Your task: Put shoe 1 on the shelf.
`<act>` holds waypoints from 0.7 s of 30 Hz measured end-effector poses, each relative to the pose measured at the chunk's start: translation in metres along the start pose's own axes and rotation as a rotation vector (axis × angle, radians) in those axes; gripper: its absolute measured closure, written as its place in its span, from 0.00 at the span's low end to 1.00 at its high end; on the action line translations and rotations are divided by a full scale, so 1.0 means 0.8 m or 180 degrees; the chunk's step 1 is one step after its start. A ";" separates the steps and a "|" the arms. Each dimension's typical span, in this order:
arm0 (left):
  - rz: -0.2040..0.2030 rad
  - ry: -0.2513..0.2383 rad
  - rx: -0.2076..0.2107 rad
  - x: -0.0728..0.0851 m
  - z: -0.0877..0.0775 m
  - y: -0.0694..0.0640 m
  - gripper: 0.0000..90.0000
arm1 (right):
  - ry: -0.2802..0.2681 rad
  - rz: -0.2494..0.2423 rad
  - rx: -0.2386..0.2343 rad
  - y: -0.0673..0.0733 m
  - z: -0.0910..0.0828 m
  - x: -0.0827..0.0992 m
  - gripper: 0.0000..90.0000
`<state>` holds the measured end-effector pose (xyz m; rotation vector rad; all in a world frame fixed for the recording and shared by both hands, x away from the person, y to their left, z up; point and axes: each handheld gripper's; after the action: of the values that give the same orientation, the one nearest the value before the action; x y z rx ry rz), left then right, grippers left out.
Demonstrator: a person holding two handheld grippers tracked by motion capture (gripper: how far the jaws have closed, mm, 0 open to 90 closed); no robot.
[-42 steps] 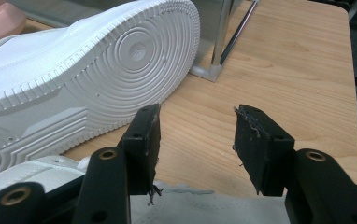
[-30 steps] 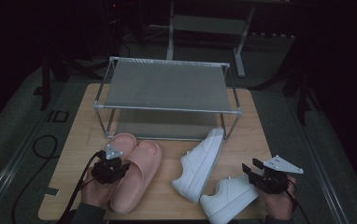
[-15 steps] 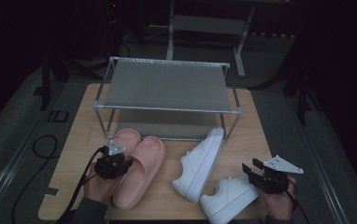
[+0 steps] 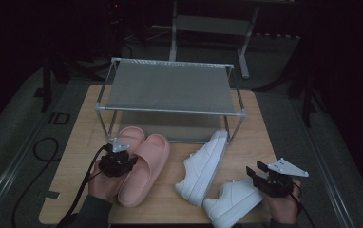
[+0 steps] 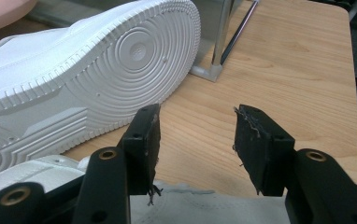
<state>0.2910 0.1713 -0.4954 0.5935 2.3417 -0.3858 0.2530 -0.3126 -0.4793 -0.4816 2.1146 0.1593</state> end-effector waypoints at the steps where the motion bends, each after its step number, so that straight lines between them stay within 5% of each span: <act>1: 0.0001 -0.0008 -0.0004 -0.001 0.001 0.000 0.78 | 0.0000 0.0002 -0.0001 0.000 0.000 0.000 0.56; 21: 0.0016 -0.0076 -0.0006 -0.020 0.022 0.000 0.78 | -0.0003 -0.0001 -0.0002 0.000 0.000 0.000 0.56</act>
<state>0.3112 0.1590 -0.4970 0.5908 2.3172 -0.3864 0.2529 -0.3127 -0.4793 -0.4823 2.1135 0.1601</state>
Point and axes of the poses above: each handheld gripper's, and its own axes: z roughly forward along the jaws, x roughly out of its underside, y roughly to its left, and after that the axes turned 5 degrees about x, right-handed
